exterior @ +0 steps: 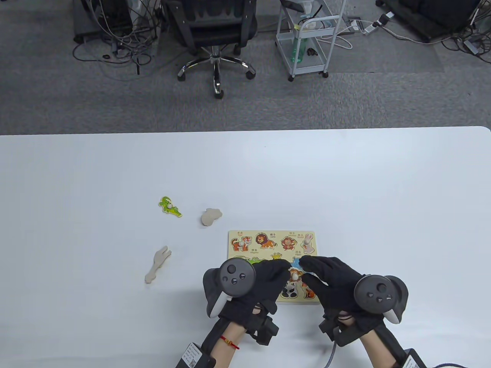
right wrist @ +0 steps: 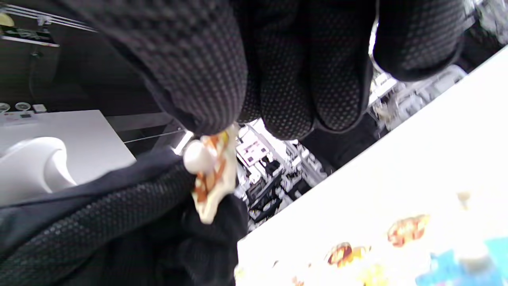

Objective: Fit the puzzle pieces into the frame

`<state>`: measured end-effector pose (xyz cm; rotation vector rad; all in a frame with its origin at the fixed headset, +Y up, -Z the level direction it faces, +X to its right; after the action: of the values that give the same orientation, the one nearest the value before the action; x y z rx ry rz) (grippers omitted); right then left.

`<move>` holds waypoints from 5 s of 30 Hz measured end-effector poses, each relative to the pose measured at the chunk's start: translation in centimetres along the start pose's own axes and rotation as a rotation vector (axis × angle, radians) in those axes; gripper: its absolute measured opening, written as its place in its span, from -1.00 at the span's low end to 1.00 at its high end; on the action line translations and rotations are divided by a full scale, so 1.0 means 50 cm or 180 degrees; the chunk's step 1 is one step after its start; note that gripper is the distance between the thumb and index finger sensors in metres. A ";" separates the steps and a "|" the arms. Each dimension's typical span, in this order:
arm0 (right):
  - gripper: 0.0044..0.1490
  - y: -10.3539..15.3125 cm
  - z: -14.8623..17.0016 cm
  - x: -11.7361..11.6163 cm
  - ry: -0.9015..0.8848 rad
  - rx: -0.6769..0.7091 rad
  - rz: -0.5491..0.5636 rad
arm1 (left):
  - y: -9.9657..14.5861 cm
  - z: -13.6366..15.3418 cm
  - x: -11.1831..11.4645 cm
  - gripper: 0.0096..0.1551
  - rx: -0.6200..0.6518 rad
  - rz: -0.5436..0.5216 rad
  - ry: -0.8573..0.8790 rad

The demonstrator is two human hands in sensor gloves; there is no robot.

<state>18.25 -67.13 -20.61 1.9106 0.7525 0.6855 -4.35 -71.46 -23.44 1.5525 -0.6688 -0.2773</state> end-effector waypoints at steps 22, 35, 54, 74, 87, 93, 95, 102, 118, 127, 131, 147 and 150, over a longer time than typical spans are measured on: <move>-0.40 0.025 -0.097 -0.048 0.1021 0.0714 -0.0017 | -0.004 0.004 0.024 -0.53 -0.0044 0.0470 -0.0130; -0.40 -0.060 -0.080 -0.064 0.1200 0.0326 -0.0485 | 0.005 0.027 -0.067 -0.27 0.0138 -0.0305 -0.1417; -0.42 -0.218 0.037 -0.236 0.2334 -0.0233 -0.1395 | -0.014 0.060 -0.045 -0.20 -0.0125 0.0132 -0.1692; -0.43 -0.222 0.040 -0.274 0.2530 -0.0277 -0.1534 | -0.013 0.054 -0.043 -0.21 -0.0083 0.0036 -0.1772; -0.45 -0.222 0.051 -0.273 0.2584 -0.0415 -0.1675 | -0.011 0.052 -0.042 -0.21 -0.0091 0.0042 -0.1830; -0.27 -0.212 0.048 -0.244 0.2499 -0.0435 -0.1950 | -0.010 0.052 -0.035 -0.21 -0.0103 0.0067 -0.1893; -0.24 -0.203 0.039 -0.215 0.2447 -0.0407 -0.1947 | -0.010 0.053 -0.028 -0.21 -0.0120 0.0095 -0.1964; -0.12 -0.122 -0.010 -0.090 0.1856 -0.0273 -0.1554 | -0.008 0.042 0.017 -0.20 -0.0055 0.0250 -0.2280; -0.09 -0.012 0.030 -0.036 0.0742 -0.0304 -0.0665 | 0.004 0.005 0.081 -0.19 0.0127 0.0437 -0.2826; -0.10 -0.011 0.044 -0.018 0.0664 -0.0337 -0.0489 | -0.011 -0.048 -0.006 -0.29 0.0130 -0.0046 -0.3032; -0.11 -0.011 0.035 -0.012 0.0658 -0.0248 -0.0322 | -0.058 -0.033 -0.083 -0.27 -0.0372 0.0032 -0.3347; -0.18 -0.013 0.059 -0.011 0.0403 -0.0356 -0.0025 | -0.240 0.167 -0.129 -0.13 -0.1366 0.0600 -0.4180; -0.19 -0.013 0.061 -0.010 0.0396 -0.0373 -0.0008 | -0.257 0.174 -0.124 -0.14 -0.1381 0.0616 -0.4207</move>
<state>20.00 -68.99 -22.52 1.7731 0.7748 0.8350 -10.96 -75.55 -38.22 0.7147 -1.6184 -1.2512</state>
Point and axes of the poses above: the tracker on the back of each hand, its own z axis roughly to the little-finger side, its own y axis roughly from the fingertips to the wrist, x = y × z, the point moved 4 cm from there along -y, roughly from the wrist to the fingertips, and after that the axes turned 5 degrees about y, right-handed, at the moved point
